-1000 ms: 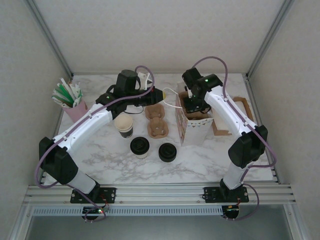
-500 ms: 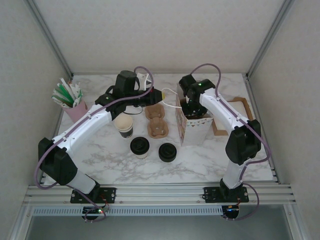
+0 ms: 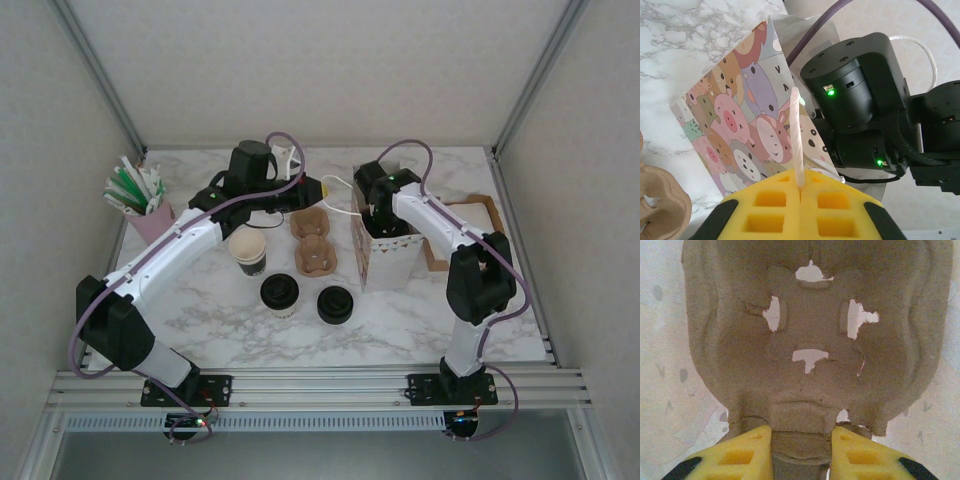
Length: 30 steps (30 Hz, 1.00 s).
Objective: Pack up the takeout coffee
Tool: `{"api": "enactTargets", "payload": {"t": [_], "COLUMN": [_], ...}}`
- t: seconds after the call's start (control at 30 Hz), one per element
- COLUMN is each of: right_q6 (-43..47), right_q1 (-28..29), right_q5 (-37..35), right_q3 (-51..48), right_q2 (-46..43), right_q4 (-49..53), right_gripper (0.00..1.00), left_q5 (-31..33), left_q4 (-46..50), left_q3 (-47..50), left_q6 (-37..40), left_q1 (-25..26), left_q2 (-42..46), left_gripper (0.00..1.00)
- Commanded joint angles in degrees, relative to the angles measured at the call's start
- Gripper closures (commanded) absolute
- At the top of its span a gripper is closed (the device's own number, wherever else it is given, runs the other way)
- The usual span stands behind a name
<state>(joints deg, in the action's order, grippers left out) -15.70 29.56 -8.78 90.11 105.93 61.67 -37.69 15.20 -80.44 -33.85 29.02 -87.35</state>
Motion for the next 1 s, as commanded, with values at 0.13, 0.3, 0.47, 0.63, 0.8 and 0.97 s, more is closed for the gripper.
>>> {"api": "enactTargets", "payload": {"t": [0.13,0.3,0.47,0.63,0.8,0.97], "right_q6": [-1.0,-2.0,-2.3,-2.2,-1.4,-0.6], "right_q1": [0.5,0.4,0.5,0.3,-0.3,-1.1], "right_q5": [1.0,1.7,1.2,1.0,1.2,1.2], "right_q3": [-3.4,-5.7,-7.0,-4.4,0.8,5.2], "right_q2": [2.0,2.3,2.8,3.7,6.9,9.9], "right_q4": [-3.7,-5.6,-6.8,-7.2,-7.4,-7.3], "right_gripper": [0.73,0.73,0.72,0.72,0.72,0.73], "left_q5": [0.1,0.1,0.1,1.1,2.7,3.8], "left_q4": [-1.8,-1.9,-2.4,-2.8,-3.3,-5.7], "left_q3": [0.8,0.8,0.8,-0.3,-2.3,-2.6], "left_q6": [-0.4,-0.4,-0.7,-0.7,0.3,1.0], "left_q1": [-0.7,-0.7,-0.8,-1.0,-2.1,-4.1], "left_q2": [2.1,2.0,1.8,1.3,0.0,-1.6], "left_gripper": [1.00,1.00,1.00,1.00,1.00,1.00]}}
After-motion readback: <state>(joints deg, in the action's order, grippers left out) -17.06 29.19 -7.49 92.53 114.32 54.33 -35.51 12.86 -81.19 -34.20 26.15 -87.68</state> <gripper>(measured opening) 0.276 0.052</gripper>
